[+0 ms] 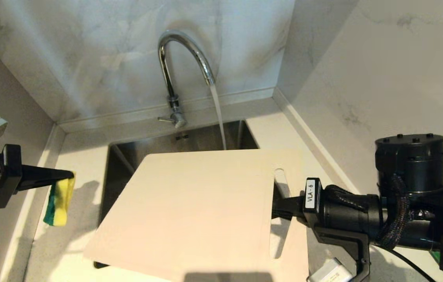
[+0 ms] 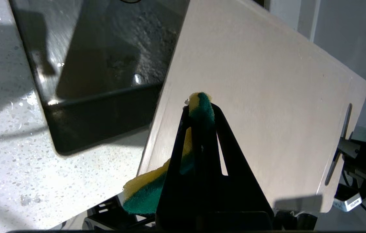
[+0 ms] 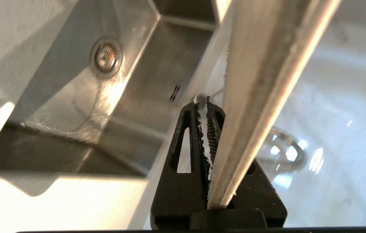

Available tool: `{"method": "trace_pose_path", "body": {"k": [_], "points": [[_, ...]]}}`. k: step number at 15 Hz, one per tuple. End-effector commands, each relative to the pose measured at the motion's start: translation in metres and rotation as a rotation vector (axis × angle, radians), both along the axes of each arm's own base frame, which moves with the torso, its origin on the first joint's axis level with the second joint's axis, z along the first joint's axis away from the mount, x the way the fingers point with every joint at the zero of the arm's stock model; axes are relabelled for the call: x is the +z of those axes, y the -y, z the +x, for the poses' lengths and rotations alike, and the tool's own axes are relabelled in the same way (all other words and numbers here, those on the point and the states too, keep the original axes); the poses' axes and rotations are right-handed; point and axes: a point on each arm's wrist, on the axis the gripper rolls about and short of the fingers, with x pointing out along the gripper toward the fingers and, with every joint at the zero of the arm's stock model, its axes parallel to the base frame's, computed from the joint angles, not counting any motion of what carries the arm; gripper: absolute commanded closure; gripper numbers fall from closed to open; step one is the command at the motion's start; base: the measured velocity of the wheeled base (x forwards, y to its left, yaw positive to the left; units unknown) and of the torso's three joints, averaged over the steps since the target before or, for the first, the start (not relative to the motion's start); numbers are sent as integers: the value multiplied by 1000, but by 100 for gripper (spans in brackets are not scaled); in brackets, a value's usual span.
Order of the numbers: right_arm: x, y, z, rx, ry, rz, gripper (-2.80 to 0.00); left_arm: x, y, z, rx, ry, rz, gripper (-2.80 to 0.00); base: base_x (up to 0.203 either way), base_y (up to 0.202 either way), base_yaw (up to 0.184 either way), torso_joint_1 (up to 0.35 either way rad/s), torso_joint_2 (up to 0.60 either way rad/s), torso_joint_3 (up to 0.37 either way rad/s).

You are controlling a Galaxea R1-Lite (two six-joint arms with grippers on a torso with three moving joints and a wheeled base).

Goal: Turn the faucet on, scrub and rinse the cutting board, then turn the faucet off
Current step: Put down the cutting board

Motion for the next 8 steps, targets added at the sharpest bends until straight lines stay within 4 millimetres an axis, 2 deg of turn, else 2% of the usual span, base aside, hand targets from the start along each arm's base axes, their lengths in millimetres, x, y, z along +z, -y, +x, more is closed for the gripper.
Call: {"method": "trace_pose_path", "body": {"k": [1, 8], "points": [[4, 5, -3, -12, 21, 7, 0, -1, 1, -1, -5, -13, -3, 0, 0, 0, 0, 0, 0, 0], [10, 11, -4, -75, -23, 56, 0, -5, 4, 5, -6, -31, 12, 0, 0, 0, 0, 0, 0, 0]]}}
